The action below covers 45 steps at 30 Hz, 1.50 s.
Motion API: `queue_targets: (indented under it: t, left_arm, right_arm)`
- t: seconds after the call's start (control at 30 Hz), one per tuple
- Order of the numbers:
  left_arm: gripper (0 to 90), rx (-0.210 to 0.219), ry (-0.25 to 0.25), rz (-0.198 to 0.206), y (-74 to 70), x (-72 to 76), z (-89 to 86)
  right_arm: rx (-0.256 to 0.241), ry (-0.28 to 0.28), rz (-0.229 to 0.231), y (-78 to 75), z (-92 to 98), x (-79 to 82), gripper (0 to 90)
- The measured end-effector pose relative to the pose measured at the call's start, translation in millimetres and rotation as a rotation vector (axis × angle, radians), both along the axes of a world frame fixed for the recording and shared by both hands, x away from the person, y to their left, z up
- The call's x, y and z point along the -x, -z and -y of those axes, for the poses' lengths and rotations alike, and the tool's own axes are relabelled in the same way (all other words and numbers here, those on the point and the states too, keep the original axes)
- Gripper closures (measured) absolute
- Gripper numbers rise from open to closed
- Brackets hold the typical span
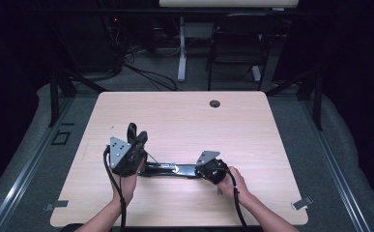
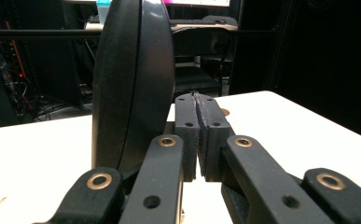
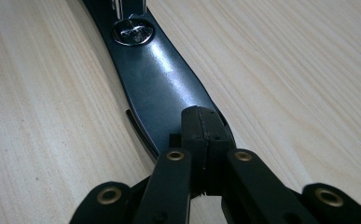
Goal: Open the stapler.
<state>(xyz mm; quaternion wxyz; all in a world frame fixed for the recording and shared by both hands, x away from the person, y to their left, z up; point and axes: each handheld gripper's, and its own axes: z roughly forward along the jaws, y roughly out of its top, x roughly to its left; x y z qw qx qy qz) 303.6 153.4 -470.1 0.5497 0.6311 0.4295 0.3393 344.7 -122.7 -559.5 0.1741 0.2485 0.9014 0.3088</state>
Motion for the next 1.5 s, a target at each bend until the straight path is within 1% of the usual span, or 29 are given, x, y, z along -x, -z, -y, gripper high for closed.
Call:
queue_targets:
  t: [0.1, 0.3, 0.4, 0.47, 0.53, 0.57, 0.63, 0.67, 0.7, 0.77, 0.87, 1.07, 1.17, 1.23, 1.5]
  left_arm:
    - [88.8, -0.002, 0.001, 0.0, 0.2, 0.4, -1.9]
    - [88.9, 0.006, -0.011, 0.001, 0.1, 0.0, -7.1]
    - [89.0, 0.008, -0.018, -0.003, -0.1, 0.3, -9.3]
    - [89.9, 0.007, -0.018, -0.004, -0.1, 0.3, -11.0]
    - [90.0, 0.007, -0.017, -0.002, 0.1, 0.5, -11.7]
    - [90.0, 0.005, -0.016, -0.002, 0.1, 0.7, -12.0]
    - [90.0, 0.004, -0.012, -0.002, 0.3, 0.9, -12.9]
    - [90.0, 0.005, -0.012, -0.003, 0.4, 0.9, -13.2]
    - [90.0, 0.006, -0.015, -0.001, 0.6, 0.9, -13.6]
    - [90.0, 0.007, -0.017, -0.005, 0.4, 1.0, -15.1]
    - [90.0, 0.013, -0.024, -0.006, 0.5, 0.9, -17.3]
    - [90.0, 0.01, -0.023, -0.013, 1.2, 1.2, -18.9]
    - [90.0, 0.012, -0.031, -0.016, 1.2, 1.1, -19.9]
    - [90.0, 0.012, -0.035, -0.016, 1.2, 1.1, -20.3]
    - [90.0, 0.013, -0.048, -0.021, 1.0, 0.6, -22.4]
  right_arm:
    - [0.0, 0.0, 0.0, 0.0, 0.0, 0.0, 90.0]
    - [-0.005, 0.002, 0.005, 0.5, -0.4, 0.1, 90.0]
    - [0.009, -0.002, 0.002, -0.5, 0.2, -0.1, 90.0]
    - [-0.004, 0.003, 0.003, 0.4, -0.3, 0.2, 90.0]
    - [0.003, 0.001, 0.002, -0.2, -0.1, 0.0, 90.0]
    - [-0.003, 0.003, 0.002, 0.2, -0.2, 0.1, 90.0]
    - [0.009, -0.001, 0.002, -0.6, 0.1, -0.2, 90.0]
    - [0.0, 0.001, 0.002, 0.0, -0.1, 0.0, 90.0]
    - [0.011, -0.003, 0.001, -0.7, 0.3, -0.2, 90.0]
    - [-0.005, 0.004, 0.004, 0.5, -0.3, 0.3, 90.0]
    - [-0.005, 0.002, 0.002, 0.4, -0.2, 0.2, 90.0]
    - [0.0, 0.002, 0.0, 0.0, -0.2, 0.1, 90.0]
    - [0.0, 0.002, -0.001, 0.0, -0.1, 0.1, 90.0]
    - [0.011, -0.002, 0.0, -0.7, 0.1, -0.1, 90.0]
    - [0.011, -0.002, 0.005, -0.4, -0.3, 0.3, 90.0]
